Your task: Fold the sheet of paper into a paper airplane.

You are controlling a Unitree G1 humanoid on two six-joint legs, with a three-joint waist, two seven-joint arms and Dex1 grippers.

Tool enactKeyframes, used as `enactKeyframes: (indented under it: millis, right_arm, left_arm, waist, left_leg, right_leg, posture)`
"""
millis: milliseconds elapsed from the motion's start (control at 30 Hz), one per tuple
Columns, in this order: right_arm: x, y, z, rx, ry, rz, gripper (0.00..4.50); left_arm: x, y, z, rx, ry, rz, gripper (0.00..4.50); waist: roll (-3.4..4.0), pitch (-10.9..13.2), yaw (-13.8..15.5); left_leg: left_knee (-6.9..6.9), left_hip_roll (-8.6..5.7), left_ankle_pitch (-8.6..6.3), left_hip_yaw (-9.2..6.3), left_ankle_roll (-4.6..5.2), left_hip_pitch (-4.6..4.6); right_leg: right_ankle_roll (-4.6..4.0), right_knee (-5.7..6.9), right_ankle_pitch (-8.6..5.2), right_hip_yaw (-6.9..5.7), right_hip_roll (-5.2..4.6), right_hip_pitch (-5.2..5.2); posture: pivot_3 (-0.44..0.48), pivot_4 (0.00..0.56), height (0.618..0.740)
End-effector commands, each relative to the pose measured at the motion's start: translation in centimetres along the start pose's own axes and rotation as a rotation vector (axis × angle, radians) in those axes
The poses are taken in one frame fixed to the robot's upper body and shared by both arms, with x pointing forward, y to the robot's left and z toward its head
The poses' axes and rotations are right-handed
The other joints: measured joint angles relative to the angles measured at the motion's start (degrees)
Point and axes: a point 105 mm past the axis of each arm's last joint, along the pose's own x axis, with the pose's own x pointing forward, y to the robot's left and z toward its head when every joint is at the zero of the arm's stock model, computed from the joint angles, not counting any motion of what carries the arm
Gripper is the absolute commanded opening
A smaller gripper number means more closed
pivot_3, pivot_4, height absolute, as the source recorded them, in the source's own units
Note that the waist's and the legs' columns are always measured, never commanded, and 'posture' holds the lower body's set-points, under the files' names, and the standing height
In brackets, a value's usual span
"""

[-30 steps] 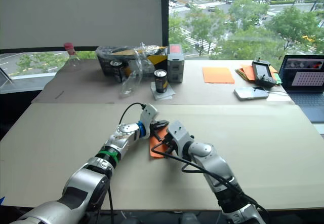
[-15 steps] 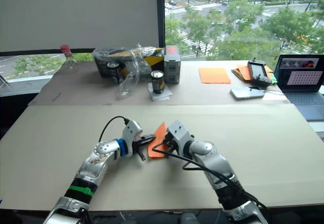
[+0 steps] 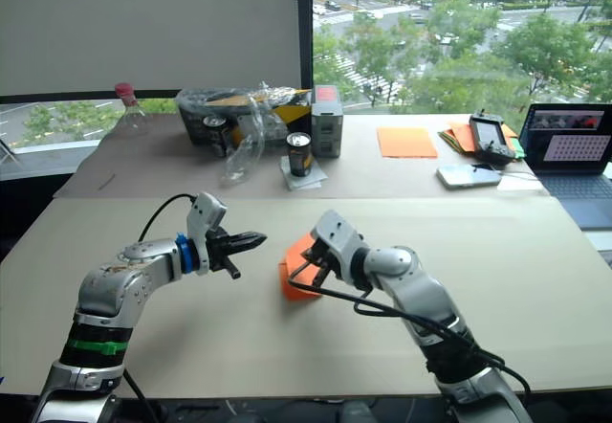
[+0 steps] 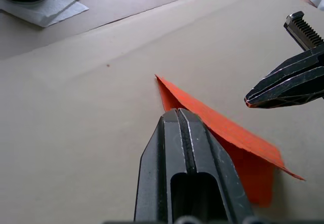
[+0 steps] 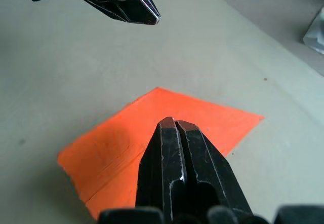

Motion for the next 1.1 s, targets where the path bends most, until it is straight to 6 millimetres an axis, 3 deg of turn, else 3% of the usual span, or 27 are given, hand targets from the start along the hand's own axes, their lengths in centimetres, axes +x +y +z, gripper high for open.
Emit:
enactKeyframes:
  millis: [33, 200, 367, 467, 533, 667, 867, 1100]
  right_arm:
    - [-0.2, -0.1, 1.4, -0.042, -0.032, 0.001, 0.04]
    - [-1.1, 0.0, 0.7, -0.069, 0.016, -0.031, 0.04]
    - [-2.7, -0.1, 0.2, -0.063, 0.034, -0.084, 0.00]
    - [-3.6, -0.1, 0.3, -0.101, 0.027, -0.109, 0.00]
    - [-4.7, -0.2, 0.3, -0.113, 0.017, -0.133, 0.00]
    - [-6.3, -0.3, -0.1, -0.126, 0.030, -0.166, 0.00]
    - [-7.3, -0.8, -0.4, -0.130, 0.052, -0.219, 0.00]
    - [-7.6, -0.8, -0.3, -0.122, 0.050, -0.247, 0.00]
  left_arm:
    - [0.8, 0.7, 1.0, 0.064, 0.005, -0.008, 0.00]
    - [3.2, 1.0, 3.0, -0.015, 0.030, -0.110, 0.00]
    - [4.0, 1.3, 3.4, -0.081, 0.124, -0.174, 1.51]
    - [5.0, 2.5, 4.9, -0.073, 0.090, -0.133, 2.50]
    - [5.2, 2.2, 6.4, -0.145, 0.071, -0.197, 3.14]
    - [5.3, 0.9, 4.6, -0.184, 0.321, -0.314, 4.49]
    - [5.0, -0.6, 2.7, -0.263, 0.545, -0.418, 4.49]
    - [6.1, -1.7, 2.1, -0.315, 0.574, -0.439, 4.49]
  waist:
    - [-0.01, 0.0, 0.1]
    - [-0.03, 0.0, 1.4]
    - [-0.03, 0.0, 0.8]
    - [-0.07, 0.0, 0.8]
    - [-0.10, 0.1, 0.9]
    - [-0.13, 0.1, 1.0]
    - [-0.18, 0.1, 0.7]
    - [-0.27, 0.2, 0.9]
  left_leg:
    - [0.00, 0.00, 0.00, 0.00, 0.00, -0.03]
    - [0.18, -0.08, 0.02, -0.03, -0.01, -0.82]
    - [0.18, -0.09, 0.02, -0.02, -0.01, -0.88]
    - [0.18, -0.08, 0.02, 0.00, 0.00, -0.86]
    - [0.18, -0.07, 0.02, -0.01, 0.00, -0.86]
    - [0.18, -0.14, 0.02, -0.01, 0.00, -0.93]
    - [0.18, -0.17, 0.02, 0.00, 0.01, -0.92]
    - [0.18, -0.18, 0.02, -0.02, 0.01, -0.94]
  right_leg:
    - [0.00, -0.02, 0.00, 0.00, 0.00, -0.02]
    - [-0.07, 0.22, 0.05, -0.01, -0.04, -0.80]
    - [-0.05, 0.14, 0.04, 0.00, -0.05, -0.81]
    - [-0.05, 0.16, 0.04, 0.01, -0.02, -0.82]
    - [-0.04, 0.18, 0.03, 0.00, -0.02, -0.83]
    - [-0.01, 0.11, 0.02, -0.01, -0.05, -0.80]
    - [0.01, 0.12, 0.00, 0.03, -0.05, -0.82]
    - [0.02, 0.14, -0.02, 0.03, -0.07, -0.81]
  posture:
    - [0.000, 0.150, 0.732]
    - [0.000, 0.150, 0.732]
    - [0.000, 0.150, 0.732]
    - [0.000, 0.150, 0.732]
    - [0.000, 0.150, 0.732]
    - [0.000, 0.150, 0.732]
    - [0.000, 0.150, 0.732]
    - [0.000, 0.150, 0.732]
